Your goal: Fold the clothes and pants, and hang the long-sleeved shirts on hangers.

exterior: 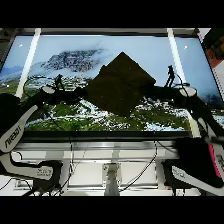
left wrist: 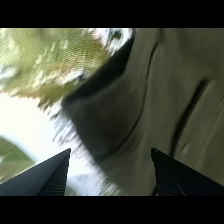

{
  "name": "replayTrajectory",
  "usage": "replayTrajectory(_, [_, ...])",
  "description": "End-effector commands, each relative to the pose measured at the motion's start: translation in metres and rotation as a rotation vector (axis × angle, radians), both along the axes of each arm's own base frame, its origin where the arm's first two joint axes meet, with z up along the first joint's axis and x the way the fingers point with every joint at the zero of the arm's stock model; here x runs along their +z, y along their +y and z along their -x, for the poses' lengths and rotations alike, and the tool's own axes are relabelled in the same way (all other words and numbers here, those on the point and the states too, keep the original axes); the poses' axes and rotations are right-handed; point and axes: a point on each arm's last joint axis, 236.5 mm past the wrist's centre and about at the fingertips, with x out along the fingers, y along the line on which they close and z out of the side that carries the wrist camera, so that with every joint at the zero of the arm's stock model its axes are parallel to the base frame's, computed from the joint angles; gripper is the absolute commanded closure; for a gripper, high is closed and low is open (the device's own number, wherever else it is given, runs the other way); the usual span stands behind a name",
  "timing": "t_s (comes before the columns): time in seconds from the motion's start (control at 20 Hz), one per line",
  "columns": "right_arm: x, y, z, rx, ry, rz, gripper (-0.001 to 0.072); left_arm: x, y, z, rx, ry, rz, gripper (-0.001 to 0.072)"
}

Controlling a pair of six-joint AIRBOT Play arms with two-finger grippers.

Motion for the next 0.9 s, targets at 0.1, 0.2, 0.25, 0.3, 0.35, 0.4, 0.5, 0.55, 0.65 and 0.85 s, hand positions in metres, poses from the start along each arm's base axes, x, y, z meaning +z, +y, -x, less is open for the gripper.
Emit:
replayTrajectory(0.1, [0.012, 0.025, 0.033, 0.002, -0.018, -0.052, 0.0476, -0.019, 0.011, -0.02, 0.071, -0.021, -0.032, 0.0142])
replayTrajectory(0.2, [0.008, 0.031, 0.041, -0.016, 0.083, -0.115, 0.0369, -0.015, 0.011, -0.025, 0.073, -0.033, -0.028, 0.0656])
replayTrajectory(0.25, [0.004, 0.032, 0.046, -0.008, 0.114, -0.116, 0.0375, -0.012, 0.01, -0.026, 0.067, -0.038, -0.027, 0.0692])
replayTrajectory(0.3, [0.0, 0.034, 0.052, 0.009, 0.132, -0.107, 0.0448, -0.01, 0.006, -0.025, 0.047, -0.037, -0.021, 0.0693])
replayTrajectory(0.35, [-0.007, 0.034, 0.058, 0.02, 0.154, -0.097, 0.0467, -0.009, 0.001, -0.021, 0.005, -0.046, -0.025, 0.0693])
replayTrajectory(0.4, [-0.017, 0.035, 0.069, 0.03, 0.211, -0.105, 0.0466, -0.007, -0.005, -0.017, -0.036, -0.053, -0.033, 0.0694])
replayTrajectory(0.5, [-0.045, 0.036, 0.095, 0.028, 0.33, -0.117, 0.0454, -0.002, -0.022, -0.006, -0.119, -0.068, -0.055, 0.0694])
replayTrajectory(0.55, [-0.058, 0.037, 0.108, 0.018, 0.394, -0.129, 0.0446, 0.002, -0.031, -0.002, -0.159, -0.086, -0.074, 0.0694])
replayTrajectory(0.65, [-0.08, 0.035, 0.127, -0.047, 0.524, -0.164, 0.0356, 0.015, -0.049, 0.003, -0.223, -0.134, -0.108, 0.0695])
replayTrajectory(0.85, [-0.098, 0.029, 0.123, -0.102, 0.574, -0.153, 0.0129, 0.034, -0.074, 0.008, -0.273, -0.199, -0.118, 0.0694])
